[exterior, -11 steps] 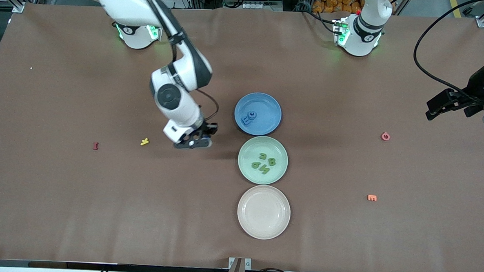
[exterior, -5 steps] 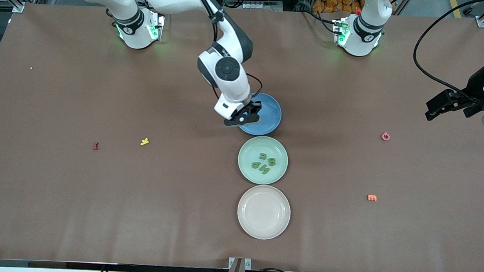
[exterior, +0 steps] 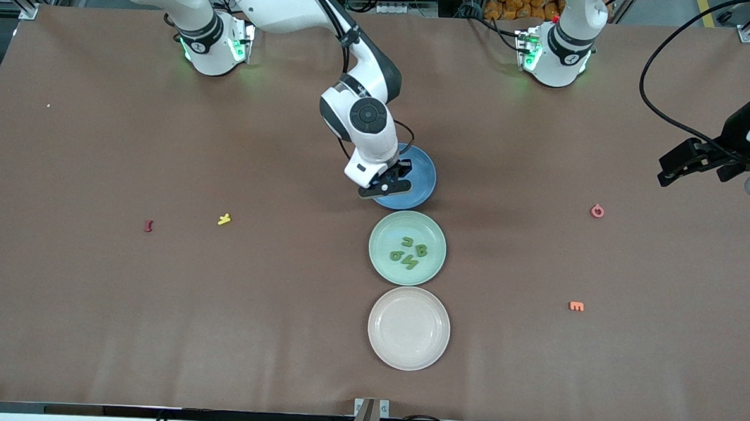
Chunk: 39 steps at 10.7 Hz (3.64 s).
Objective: Sort letters by color into matching plates
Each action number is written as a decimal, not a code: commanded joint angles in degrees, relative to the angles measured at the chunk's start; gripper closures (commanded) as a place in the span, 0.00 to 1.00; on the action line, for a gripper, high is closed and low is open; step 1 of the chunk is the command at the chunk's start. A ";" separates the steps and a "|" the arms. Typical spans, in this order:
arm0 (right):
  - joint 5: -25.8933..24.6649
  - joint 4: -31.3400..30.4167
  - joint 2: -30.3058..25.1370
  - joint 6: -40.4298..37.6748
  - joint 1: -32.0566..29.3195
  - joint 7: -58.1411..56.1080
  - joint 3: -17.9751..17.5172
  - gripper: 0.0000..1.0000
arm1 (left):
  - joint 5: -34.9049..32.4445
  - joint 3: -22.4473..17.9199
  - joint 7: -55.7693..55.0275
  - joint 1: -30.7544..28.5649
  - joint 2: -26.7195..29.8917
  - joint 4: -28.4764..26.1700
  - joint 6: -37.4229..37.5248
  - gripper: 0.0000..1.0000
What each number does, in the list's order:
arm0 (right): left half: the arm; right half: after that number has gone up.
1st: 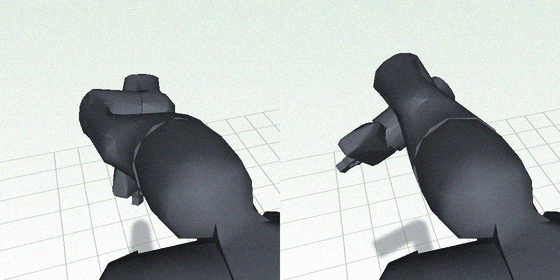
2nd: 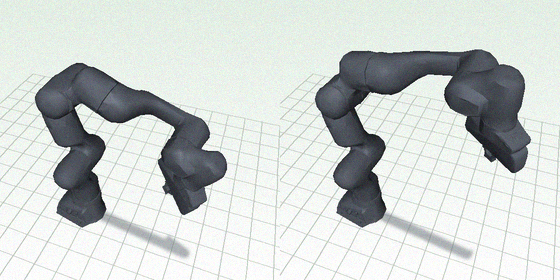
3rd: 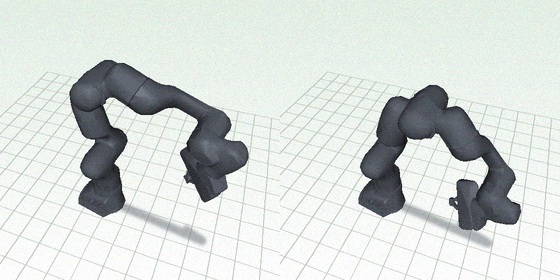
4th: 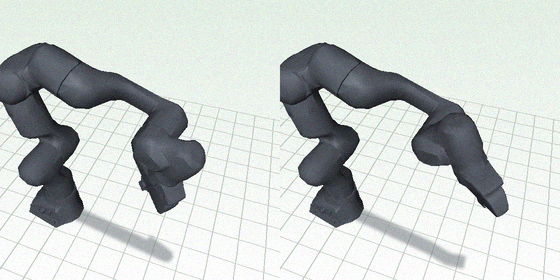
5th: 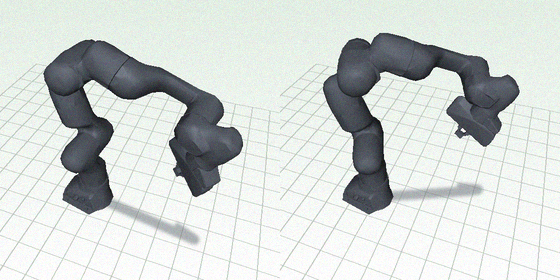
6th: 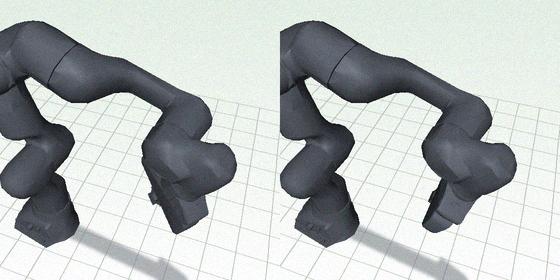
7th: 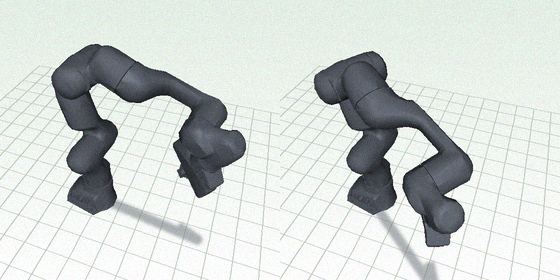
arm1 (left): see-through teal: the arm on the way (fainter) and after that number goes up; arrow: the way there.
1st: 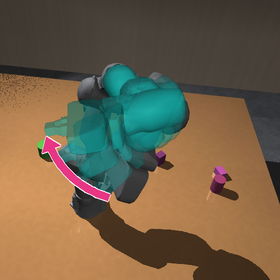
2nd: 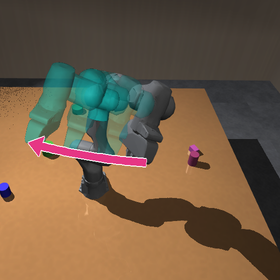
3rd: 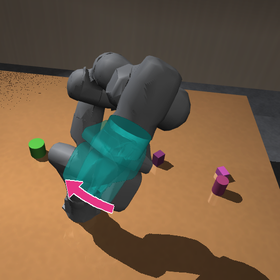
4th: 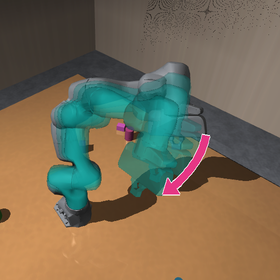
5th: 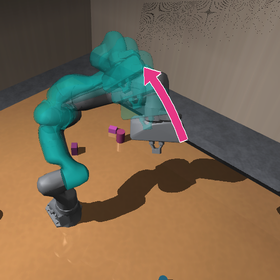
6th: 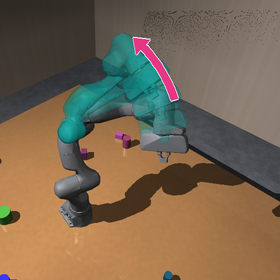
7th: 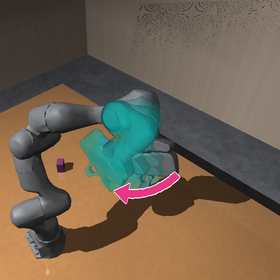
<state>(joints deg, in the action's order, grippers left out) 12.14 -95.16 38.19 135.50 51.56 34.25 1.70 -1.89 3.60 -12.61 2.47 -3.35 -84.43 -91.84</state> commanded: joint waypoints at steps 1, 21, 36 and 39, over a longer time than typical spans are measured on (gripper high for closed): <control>-0.10 2.52 0.04 -3.65 0.47 2.05 0.50 0.00 | 0.75 0.00 0.83 0.08 -0.07 0.67 0.96 0.00; -1.95 3.23 -6.46 -10.87 -28.53 -49.87 24.65 0.00 | 0.75 0.00 1.10 -0.18 -0.51 0.58 0.96 0.00; -3.78 13.78 -35.36 -54.38 -28.09 -38.84 29.16 0.00 | 0.75 0.00 1.19 -0.27 -1.04 0.58 0.96 0.00; -5.98 12.20 -35.74 -52.72 -28.09 -37.77 28.89 0.00 | 0.75 0.00 2.67 -0.44 -1.21 0.67 0.96 0.00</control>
<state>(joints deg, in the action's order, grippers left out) 8.63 -80.23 3.60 81.14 23.09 -5.21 31.02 -1.89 3.59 -12.61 2.47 -4.46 -84.43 -91.78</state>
